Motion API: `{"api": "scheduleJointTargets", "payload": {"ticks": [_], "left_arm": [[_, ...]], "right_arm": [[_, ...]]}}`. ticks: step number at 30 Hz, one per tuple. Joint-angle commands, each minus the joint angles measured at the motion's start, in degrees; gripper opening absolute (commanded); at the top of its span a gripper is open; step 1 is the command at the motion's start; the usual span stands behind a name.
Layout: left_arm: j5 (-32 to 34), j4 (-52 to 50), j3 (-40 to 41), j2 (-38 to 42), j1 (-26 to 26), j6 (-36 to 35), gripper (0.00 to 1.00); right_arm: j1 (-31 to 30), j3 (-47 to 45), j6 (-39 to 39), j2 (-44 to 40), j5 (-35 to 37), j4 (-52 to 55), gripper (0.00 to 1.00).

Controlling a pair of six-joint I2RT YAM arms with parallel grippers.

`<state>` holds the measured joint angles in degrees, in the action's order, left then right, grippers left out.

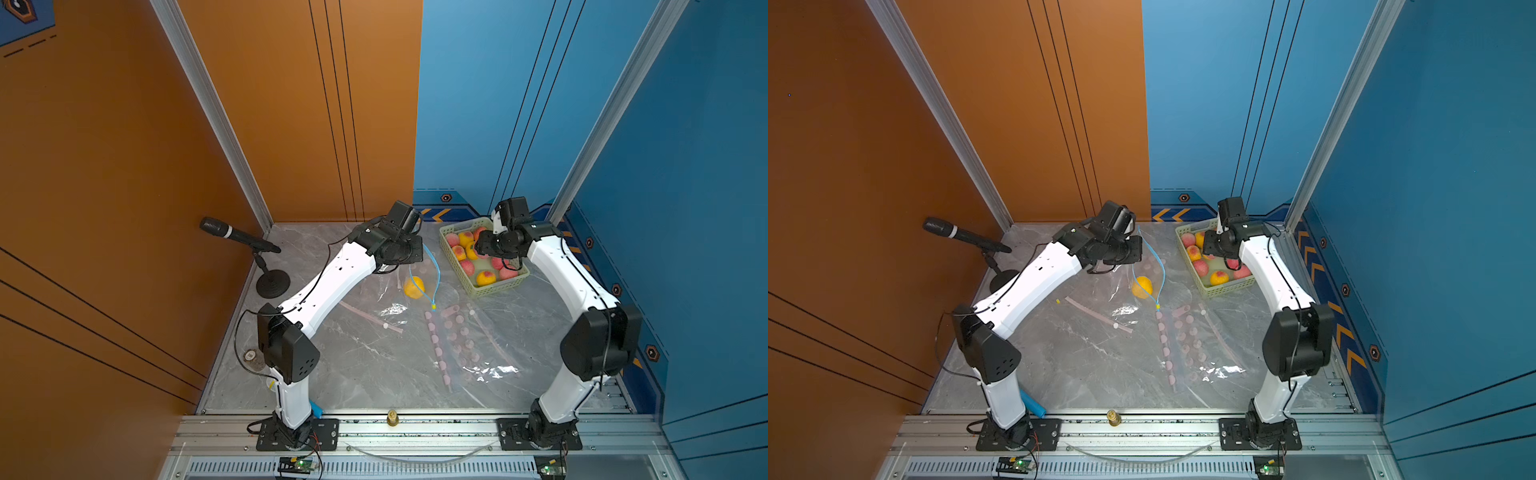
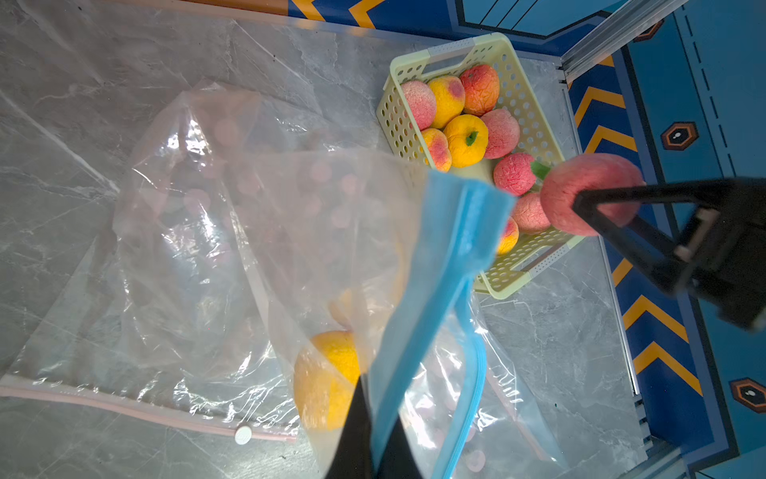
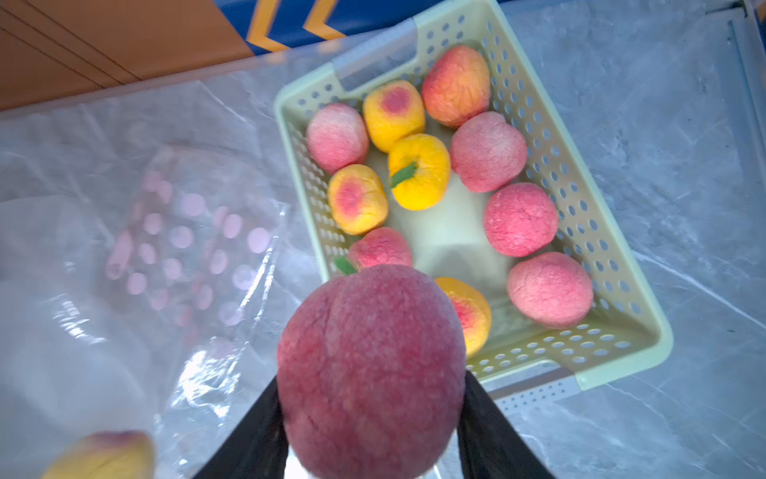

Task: Place the peach in a zip-top bag and seal the zipper
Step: Pick up the peach from the basket, then place the peach in the zipper food storage bag.

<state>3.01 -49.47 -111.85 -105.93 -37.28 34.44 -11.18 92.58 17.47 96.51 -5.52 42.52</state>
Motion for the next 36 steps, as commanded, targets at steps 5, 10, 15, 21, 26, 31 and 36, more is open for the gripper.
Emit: {"api": "scheduleJointTargets", "payload": {"ticks": [5,10,15,21,26,31,36], "left_arm": [[-0.21,-0.32,-0.89,-1.12,0.88,0.89,0.0],[-0.46,-0.31,-1.35,-0.91,0.87,0.9,0.0],[-0.88,-0.36,-1.52,-0.77,0.45,0.93,0.0],[-0.98,-0.32,-1.09,-0.16,0.19,1.01,0.0],[-0.72,-0.2,-1.07,0.46,-0.06,1.09,0.0],[-0.91,-0.25,-1.21,0.8,-0.33,1.25,0.0],[-0.85,-0.34,-1.1,1.89,-1.0,1.32,0.0]], "right_arm": [[-7.31,-12.47,6.81,-14.0,-9.76,-13.02,0.43],[-14.31,-17.32,9.95,-17.81,-10.79,-20.46,0.43],[-18.79,-21.0,11.91,-17.28,-10.63,-28.02,0.44],[-20.74,-21.21,12.76,-14.0,-10.35,-30.04,0.43],[-22.23,-21.29,11.97,-12.15,-8.31,-30.16,0.43],[-22.72,-22.66,11.97,-11.36,-5.93,-31.77,0.42],[-23.5,-23.66,12.14,-10.47,-3.06,-32.92,0.41]]}}
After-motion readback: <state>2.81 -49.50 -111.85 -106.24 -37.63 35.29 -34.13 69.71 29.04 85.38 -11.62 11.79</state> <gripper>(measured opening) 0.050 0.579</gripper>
